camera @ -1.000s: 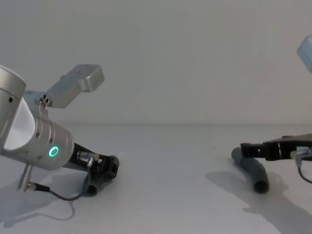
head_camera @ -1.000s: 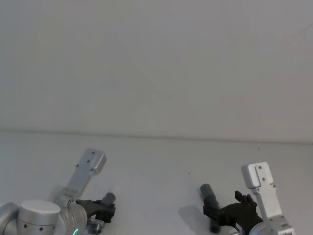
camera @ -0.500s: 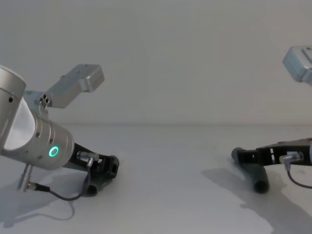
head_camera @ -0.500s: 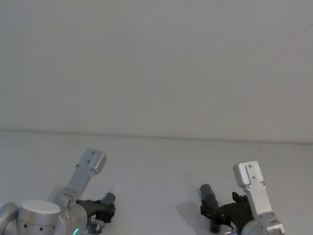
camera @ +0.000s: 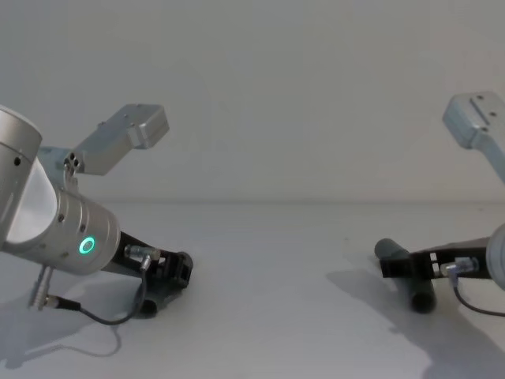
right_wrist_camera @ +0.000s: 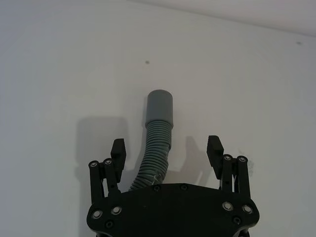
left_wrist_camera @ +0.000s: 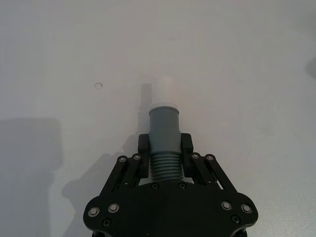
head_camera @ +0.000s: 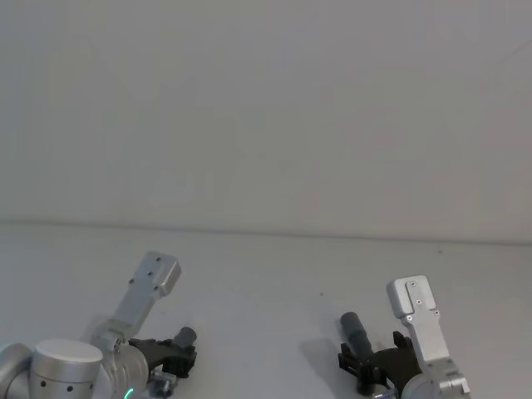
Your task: Use both hands to pick up one end of the pipe from the table, align the ends, and insert them.
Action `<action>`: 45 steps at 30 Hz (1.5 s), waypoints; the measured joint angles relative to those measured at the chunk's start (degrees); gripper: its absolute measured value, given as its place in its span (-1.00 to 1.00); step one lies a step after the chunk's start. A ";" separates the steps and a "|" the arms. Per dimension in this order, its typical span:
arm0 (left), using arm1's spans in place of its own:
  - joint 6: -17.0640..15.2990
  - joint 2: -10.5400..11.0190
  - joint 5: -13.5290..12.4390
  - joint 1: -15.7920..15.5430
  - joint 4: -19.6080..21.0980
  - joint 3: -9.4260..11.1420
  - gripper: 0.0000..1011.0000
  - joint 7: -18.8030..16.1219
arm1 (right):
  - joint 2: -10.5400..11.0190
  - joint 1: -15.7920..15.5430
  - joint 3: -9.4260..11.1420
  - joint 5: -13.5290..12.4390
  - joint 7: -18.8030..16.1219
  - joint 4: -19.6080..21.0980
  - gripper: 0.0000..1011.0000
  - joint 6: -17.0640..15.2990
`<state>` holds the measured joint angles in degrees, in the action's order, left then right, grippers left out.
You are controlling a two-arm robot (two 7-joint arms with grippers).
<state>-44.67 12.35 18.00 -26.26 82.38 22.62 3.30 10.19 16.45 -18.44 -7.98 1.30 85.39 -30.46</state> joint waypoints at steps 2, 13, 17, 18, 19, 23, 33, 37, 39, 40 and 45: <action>0.00 0.00 0.00 0.00 0.00 0.00 -0.34 0.00 | -0.24 0.17 0.03 0.10 0.18 -0.31 0.98 -0.31; 0.00 0.00 0.00 0.00 0.00 0.00 -0.34 0.00 | -1.74 0.92 0.76 0.28 0.83 -1.57 0.98 -2.85; 0.00 0.00 0.00 0.00 0.00 0.00 -0.34 0.00 | -2.06 1.07 1.03 0.26 0.86 -1.82 0.98 -3.52; 0.00 0.00 0.00 0.00 0.00 0.00 -0.34 0.00 | -2.12 1.09 1.08 0.25 0.86 -1.87 0.96 -3.62; 0.00 0.01 0.00 0.00 0.00 0.00 -0.34 0.00 | -2.21 1.12 1.13 0.24 0.86 -1.94 0.90 -3.85; 0.00 0.01 0.00 0.00 0.00 0.00 -0.34 0.00 | -2.39 1.23 1.30 0.20 0.87 -2.06 0.74 -4.15; 0.00 0.00 0.00 0.00 -0.01 0.01 -0.34 0.00 | -2.68 1.37 1.54 0.12 0.86 -2.26 0.16 -4.69; 0.00 0.00 0.00 0.00 -0.02 0.00 -0.34 0.00 | -2.75 1.41 1.60 0.10 0.86 -2.32 -0.13 -4.81; 0.00 0.01 0.00 0.00 -0.02 0.01 -0.34 0.00 | -2.76 1.42 1.61 0.09 0.86 -2.33 -0.26 -4.85; 0.00 0.01 0.00 0.00 -0.01 0.01 -0.34 0.00 | -2.78 1.42 1.61 0.08 0.86 -2.34 -0.29 -4.86; 0.00 0.00 0.00 0.00 -0.01 0.00 -0.34 0.00 | -2.82 1.45 1.65 0.07 0.86 -2.36 -0.50 -4.94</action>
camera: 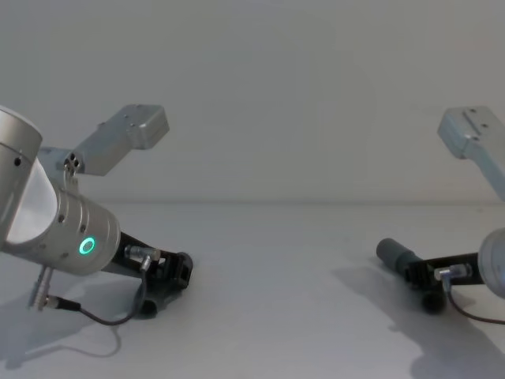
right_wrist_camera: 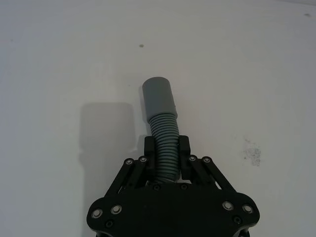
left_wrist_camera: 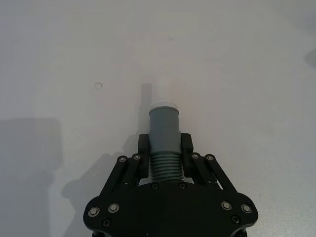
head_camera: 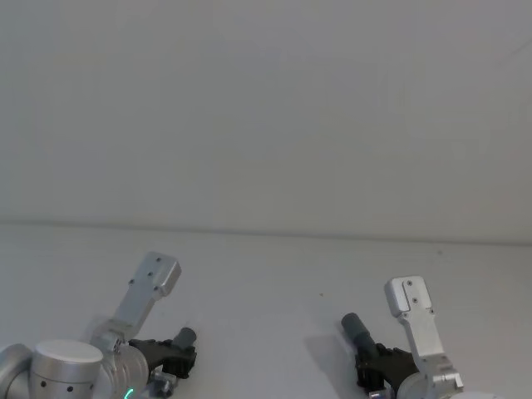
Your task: Use both hands to pick up one end of the pipe from the table, align the ends, and insert them.
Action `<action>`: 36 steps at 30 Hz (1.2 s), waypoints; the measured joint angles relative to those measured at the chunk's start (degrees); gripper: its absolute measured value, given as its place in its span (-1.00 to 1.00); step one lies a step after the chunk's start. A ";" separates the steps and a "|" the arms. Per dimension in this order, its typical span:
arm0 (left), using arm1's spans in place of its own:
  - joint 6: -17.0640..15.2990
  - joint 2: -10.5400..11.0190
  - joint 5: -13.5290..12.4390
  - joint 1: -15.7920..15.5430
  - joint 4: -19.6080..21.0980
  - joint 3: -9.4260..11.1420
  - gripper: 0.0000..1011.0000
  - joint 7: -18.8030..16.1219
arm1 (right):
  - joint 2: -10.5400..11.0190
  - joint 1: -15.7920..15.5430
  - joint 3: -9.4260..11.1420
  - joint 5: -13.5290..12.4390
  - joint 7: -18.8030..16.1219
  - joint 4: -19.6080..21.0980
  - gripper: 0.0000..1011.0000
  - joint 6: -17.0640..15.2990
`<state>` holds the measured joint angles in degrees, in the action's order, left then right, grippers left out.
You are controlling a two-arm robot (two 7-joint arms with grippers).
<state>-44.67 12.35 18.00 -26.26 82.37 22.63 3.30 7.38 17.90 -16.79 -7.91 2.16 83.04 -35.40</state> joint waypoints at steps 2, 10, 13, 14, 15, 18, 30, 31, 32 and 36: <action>0.00 0.00 0.00 0.00 0.01 0.00 -0.34 0.00 | -0.01 0.00 0.01 0.00 0.00 0.00 -0.52 -0.02; 0.00 0.00 0.00 -0.01 0.01 0.00 -0.34 0.01 | -0.04 0.00 0.04 0.01 0.00 -0.03 -0.53 -0.15; -0.01 0.04 -0.06 -0.17 -0.10 0.11 -0.34 0.17 | -0.05 -0.01 0.06 0.02 0.00 -0.03 -0.54 -0.15; -0.02 0.11 -0.18 -0.39 -0.29 0.31 -0.34 0.46 | -0.05 -0.03 0.06 0.03 0.00 -0.03 -0.53 -0.15; -0.02 0.17 -0.23 -0.54 -0.41 0.43 -0.34 0.62 | -0.01 -0.09 0.06 0.07 -0.06 -0.02 -0.54 0.06; 0.09 0.55 -0.56 -1.28 -0.95 1.13 -0.34 1.52 | 0.19 -0.26 0.00 0.15 -0.29 0.02 -0.55 0.73; 3.28 3.06 -2.41 -5.10 -2.49 5.37 -0.34 8.31 | 2.70 -1.82 -0.83 0.55 -4.56 0.72 -0.55 8.97; 3.55 3.32 -2.55 -5.40 -2.51 5.69 -0.34 8.81 | 3.11 -2.04 -0.89 0.55 -5.35 0.84 -0.55 10.32; 3.80 3.46 -2.68 -5.56 -2.51 5.87 -0.34 9.25 | 3.30 -2.13 -0.92 0.55 -5.76 0.88 -0.55 11.03; 5.47 4.60 -3.43 -6.82 -2.44 7.25 -0.34 11.84 | 4.24 -2.57 -1.06 0.50 -7.54 1.08 -0.55 13.91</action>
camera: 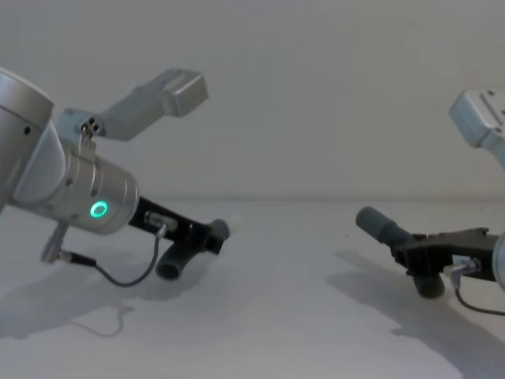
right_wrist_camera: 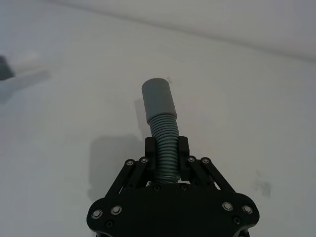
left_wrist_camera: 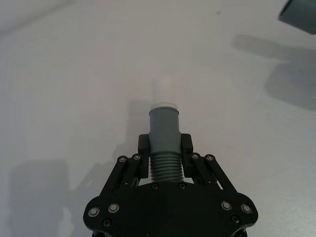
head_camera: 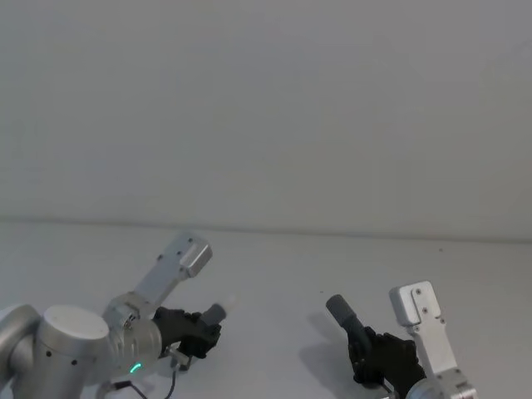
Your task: Use both hands to pick up one end of the pipe from the table, align the ends, and insert them.
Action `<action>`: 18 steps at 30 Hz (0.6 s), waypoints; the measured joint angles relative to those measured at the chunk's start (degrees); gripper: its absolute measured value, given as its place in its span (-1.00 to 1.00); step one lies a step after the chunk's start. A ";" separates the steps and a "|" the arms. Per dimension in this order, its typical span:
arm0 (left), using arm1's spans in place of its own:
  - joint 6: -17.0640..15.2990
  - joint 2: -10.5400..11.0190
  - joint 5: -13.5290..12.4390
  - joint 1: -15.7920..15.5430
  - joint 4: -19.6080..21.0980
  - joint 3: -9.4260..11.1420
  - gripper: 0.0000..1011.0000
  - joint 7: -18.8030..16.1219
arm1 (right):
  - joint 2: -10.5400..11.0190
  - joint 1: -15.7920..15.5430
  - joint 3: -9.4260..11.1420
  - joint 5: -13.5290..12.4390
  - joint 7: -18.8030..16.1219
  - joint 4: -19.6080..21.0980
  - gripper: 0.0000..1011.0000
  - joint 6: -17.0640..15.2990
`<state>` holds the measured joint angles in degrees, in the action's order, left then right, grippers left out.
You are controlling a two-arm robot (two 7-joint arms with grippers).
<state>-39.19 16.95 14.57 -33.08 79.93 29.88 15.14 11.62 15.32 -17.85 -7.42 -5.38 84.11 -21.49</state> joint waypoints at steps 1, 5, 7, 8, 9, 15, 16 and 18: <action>0.78 0.53 -0.33 -0.53 0.18 0.56 -0.34 1.07 | 0.45 -0.21 -0.03 -0.05 -0.92 0.07 -0.55 1.47; 2.67 1.71 -1.03 -1.64 0.74 1.67 -0.34 3.29 | 1.83 -0.87 -0.12 -0.47 -3.95 0.22 -0.55 5.96; 3.85 2.42 -1.45 -2.26 1.13 2.28 -0.34 4.67 | 2.27 -1.07 -0.12 -0.70 -5.19 0.22 -0.55 7.65; 4.19 2.62 -1.56 -2.43 1.25 2.44 -0.34 5.08 | 2.59 -1.19 -0.13 -0.81 -5.71 0.23 -0.55 8.35; 4.52 2.81 -1.66 -2.60 1.36 2.58 -0.34 5.50 | 2.82 -1.27 -0.13 -0.96 -6.42 0.22 -0.55 9.32; 7.03 4.47 -2.30 -3.93 2.11 3.66 -0.34 9.22 | 5.15 -1.79 -0.25 -2.30 -11.67 -0.16 -0.55 16.01; 7.55 4.87 -2.38 -4.26 2.24 3.95 -0.34 10.23 | 5.40 -1.81 -0.27 -2.46 -12.25 -0.25 -0.55 16.70; 8.08 5.33 -2.42 -4.63 2.38 4.26 -0.34 11.25 | 5.97 -1.85 -0.34 -2.84 -13.66 -0.44 -0.55 18.33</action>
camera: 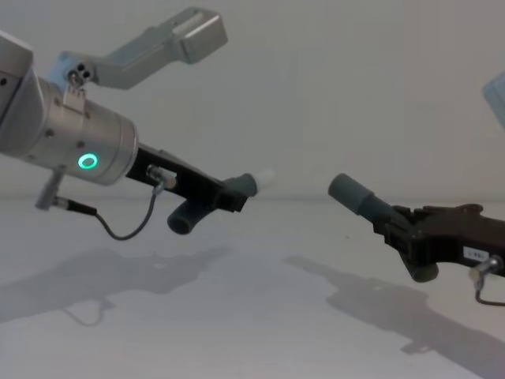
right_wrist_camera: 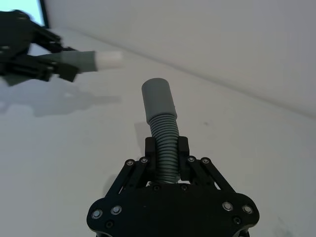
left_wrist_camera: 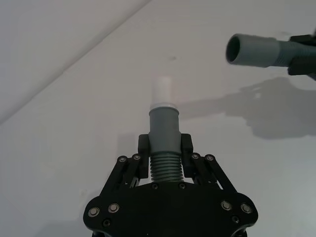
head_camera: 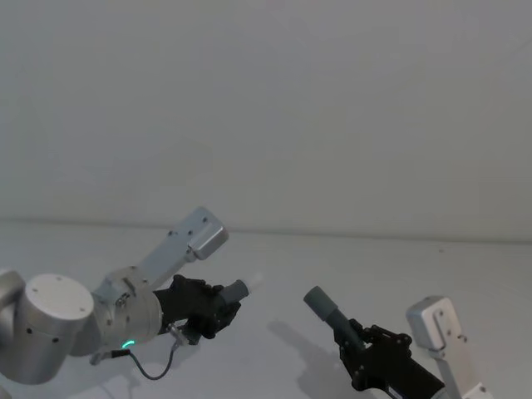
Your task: Use both hands to pick up one end of the pipe from the table, align the ends, and insert them.
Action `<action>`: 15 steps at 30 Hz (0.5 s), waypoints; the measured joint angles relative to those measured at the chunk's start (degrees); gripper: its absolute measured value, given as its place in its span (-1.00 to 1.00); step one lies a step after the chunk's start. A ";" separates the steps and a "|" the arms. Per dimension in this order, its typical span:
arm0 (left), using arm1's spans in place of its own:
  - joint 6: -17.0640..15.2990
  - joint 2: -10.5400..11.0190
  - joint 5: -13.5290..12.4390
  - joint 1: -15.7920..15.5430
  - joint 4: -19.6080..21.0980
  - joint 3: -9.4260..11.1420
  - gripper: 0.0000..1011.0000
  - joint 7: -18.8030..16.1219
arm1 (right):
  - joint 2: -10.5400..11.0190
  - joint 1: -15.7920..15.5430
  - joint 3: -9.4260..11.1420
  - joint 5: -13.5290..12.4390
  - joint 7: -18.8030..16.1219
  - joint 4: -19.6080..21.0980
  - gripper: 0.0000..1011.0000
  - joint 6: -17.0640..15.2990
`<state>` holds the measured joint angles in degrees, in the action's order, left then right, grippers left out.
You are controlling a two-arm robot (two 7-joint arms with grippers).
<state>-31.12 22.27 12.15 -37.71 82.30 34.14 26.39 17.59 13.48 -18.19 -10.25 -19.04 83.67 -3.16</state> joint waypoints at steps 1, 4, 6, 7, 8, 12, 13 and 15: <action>0.25 0.22 -0.01 -0.17 0.03 0.13 -0.34 0.53 | 0.25 -0.01 -0.05 -0.16 -0.60 -0.15 -0.55 0.69; 1.48 1.33 0.04 -1.03 0.25 0.78 -0.34 3.55 | 1.49 0.04 -0.29 -1.06 -3.80 -0.80 -0.55 4.25; 1.95 1.79 0.19 -1.31 0.34 1.03 -0.34 4.82 | 2.03 0.13 -0.43 -1.42 -5.05 -1.14 -0.55 5.56; 2.14 2.09 0.29 -1.47 0.44 1.15 -0.34 5.39 | 2.49 0.25 -0.57 -1.83 -6.31 -1.54 -0.55 7.13; 2.47 2.56 0.52 -1.68 0.57 1.31 -0.34 6.48 | 2.89 0.40 -0.72 -2.19 -7.50 -2.00 -0.55 8.49; 3.14 3.88 1.27 -2.10 1.07 1.62 -0.34 9.22 | 3.61 0.75 -1.01 -2.94 -10.05 -3.05 -0.55 11.07; 3.24 4.14 1.41 -2.17 1.19 1.67 -0.34 9.68 | 3.75 0.84 -1.06 -3.14 -10.58 -3.28 -0.55 11.69; 3.44 4.64 1.73 -2.30 1.41 1.78 -0.34 10.78 | 4.11 1.12 -1.24 -3.77 -12.29 -4.04 -0.55 13.61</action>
<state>-27.67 26.92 13.88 -40.01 83.71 35.92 37.17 21.71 14.60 -19.43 -14.02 -31.33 79.63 10.45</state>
